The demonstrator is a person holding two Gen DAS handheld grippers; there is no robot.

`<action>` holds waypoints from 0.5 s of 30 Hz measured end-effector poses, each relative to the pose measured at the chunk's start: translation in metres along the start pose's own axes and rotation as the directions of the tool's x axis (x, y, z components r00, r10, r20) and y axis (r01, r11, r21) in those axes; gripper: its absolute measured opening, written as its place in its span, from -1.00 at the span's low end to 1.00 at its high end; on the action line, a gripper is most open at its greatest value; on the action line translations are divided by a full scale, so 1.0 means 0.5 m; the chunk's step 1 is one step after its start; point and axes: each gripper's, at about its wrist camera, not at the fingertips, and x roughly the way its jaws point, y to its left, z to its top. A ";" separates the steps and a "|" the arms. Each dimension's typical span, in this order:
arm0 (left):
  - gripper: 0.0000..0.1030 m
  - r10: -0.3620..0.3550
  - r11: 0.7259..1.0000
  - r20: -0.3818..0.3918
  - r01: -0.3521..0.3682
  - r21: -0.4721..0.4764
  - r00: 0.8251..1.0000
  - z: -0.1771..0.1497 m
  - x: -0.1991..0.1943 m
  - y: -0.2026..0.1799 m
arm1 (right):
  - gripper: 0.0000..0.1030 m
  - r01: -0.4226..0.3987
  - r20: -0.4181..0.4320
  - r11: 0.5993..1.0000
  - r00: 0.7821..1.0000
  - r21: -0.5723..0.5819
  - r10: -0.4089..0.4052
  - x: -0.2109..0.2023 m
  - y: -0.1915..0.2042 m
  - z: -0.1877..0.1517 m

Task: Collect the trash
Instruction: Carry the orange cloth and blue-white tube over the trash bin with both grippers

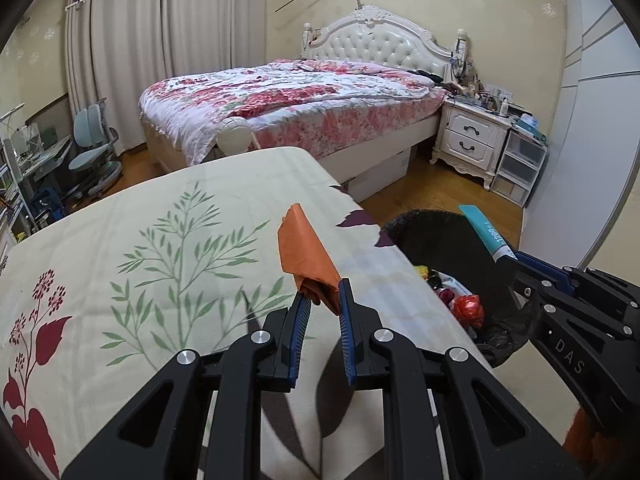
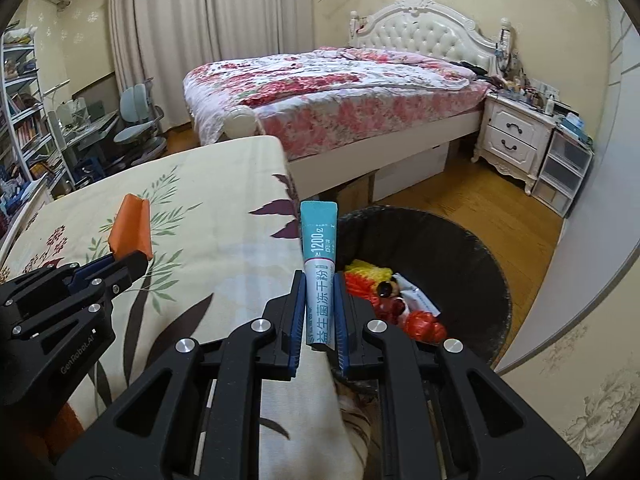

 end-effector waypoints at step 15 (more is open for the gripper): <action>-0.66 -0.060 0.996 0.033 0.058 0.061 0.998 0.074 0.097 -0.115 | -0.73 0.122 0.008 0.989 0.992 0.081 -0.123 0.054 -0.130 0.011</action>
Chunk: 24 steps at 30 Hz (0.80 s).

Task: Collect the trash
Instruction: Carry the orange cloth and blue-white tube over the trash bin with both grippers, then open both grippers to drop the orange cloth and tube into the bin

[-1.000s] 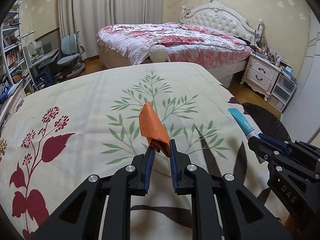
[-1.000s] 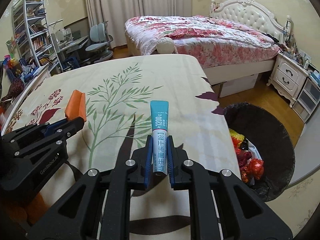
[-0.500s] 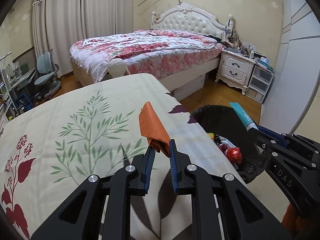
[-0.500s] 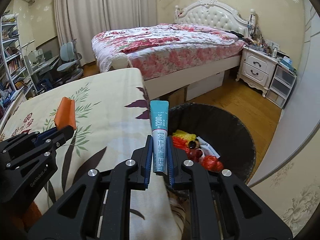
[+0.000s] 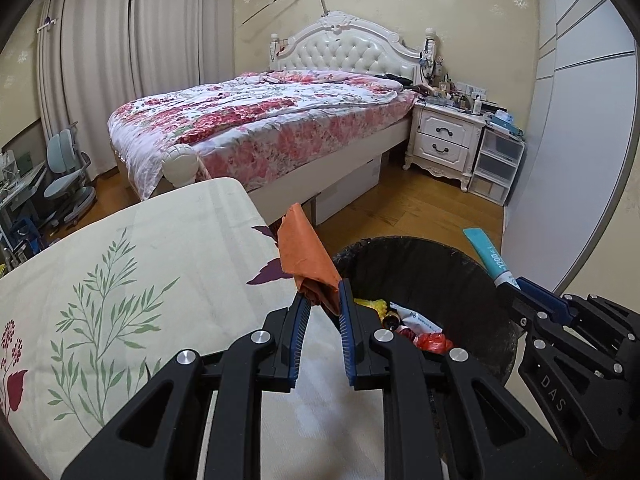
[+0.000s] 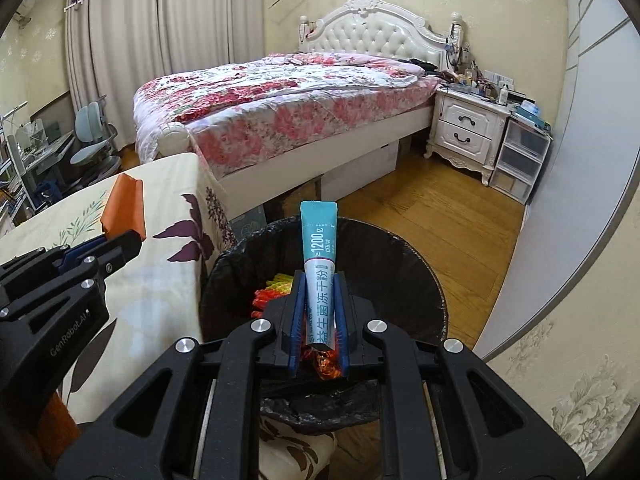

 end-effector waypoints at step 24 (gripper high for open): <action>-0.61 0.017 0.999 -0.062 -0.015 0.032 0.998 0.004 0.085 -0.038 | -0.69 0.020 -0.029 0.998 0.999 0.057 -0.019 0.057 -0.045 0.008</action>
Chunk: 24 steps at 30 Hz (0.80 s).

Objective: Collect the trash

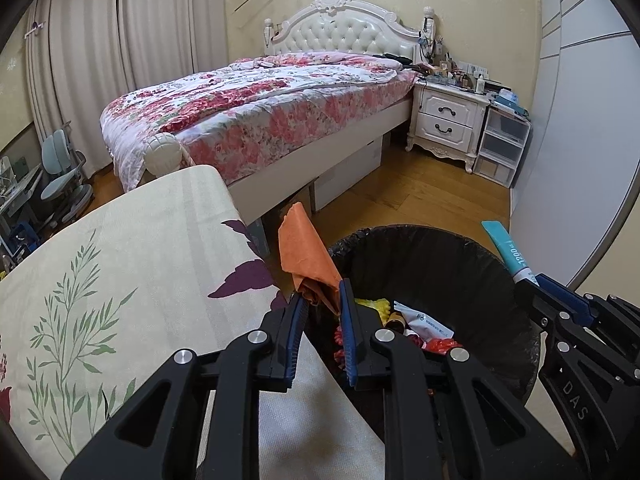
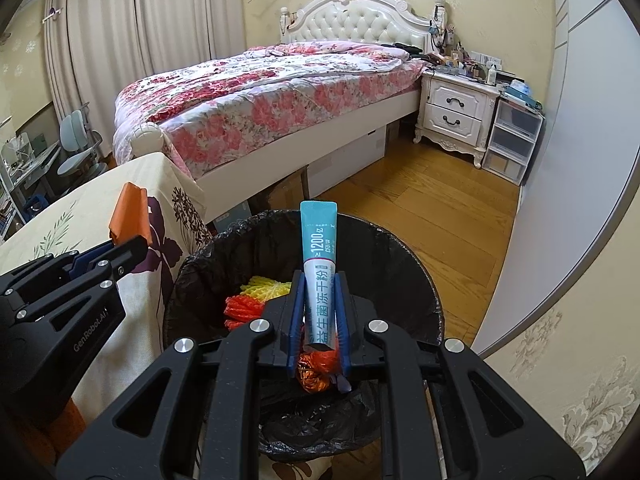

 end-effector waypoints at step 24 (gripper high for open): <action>0.63 0.087 0.996 0.053 -0.086 -0.018 0.995 -0.005 -0.037 0.020 | 0.57 0.123 0.068 0.992 0.990 0.024 -0.124 -0.033 -0.019 0.003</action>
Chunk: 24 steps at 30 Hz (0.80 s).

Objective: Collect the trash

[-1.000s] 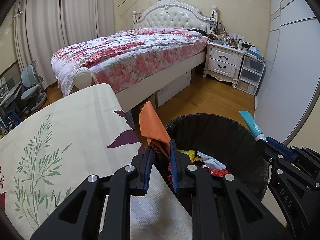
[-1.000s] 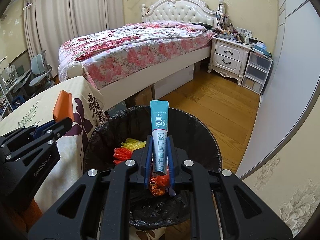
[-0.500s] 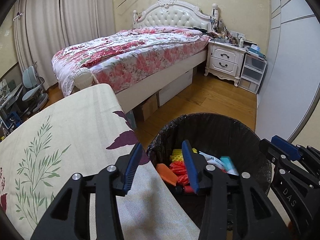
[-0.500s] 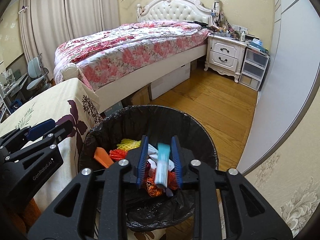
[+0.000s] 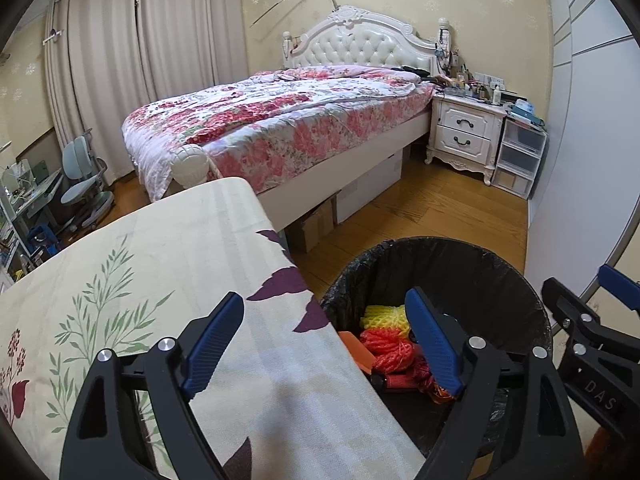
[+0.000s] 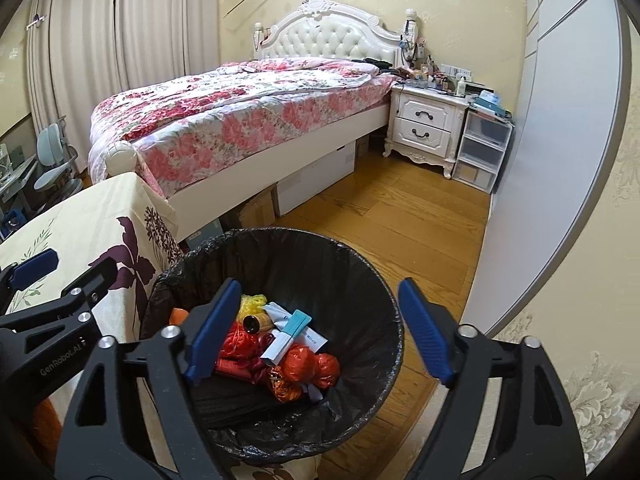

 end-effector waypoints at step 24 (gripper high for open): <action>0.80 0.064 0.997 0.040 -0.062 -0.056 0.997 -0.050 -0.124 0.068 | 0.85 0.046 0.045 0.999 0.998 -0.001 -0.046 -0.117 0.016 -0.021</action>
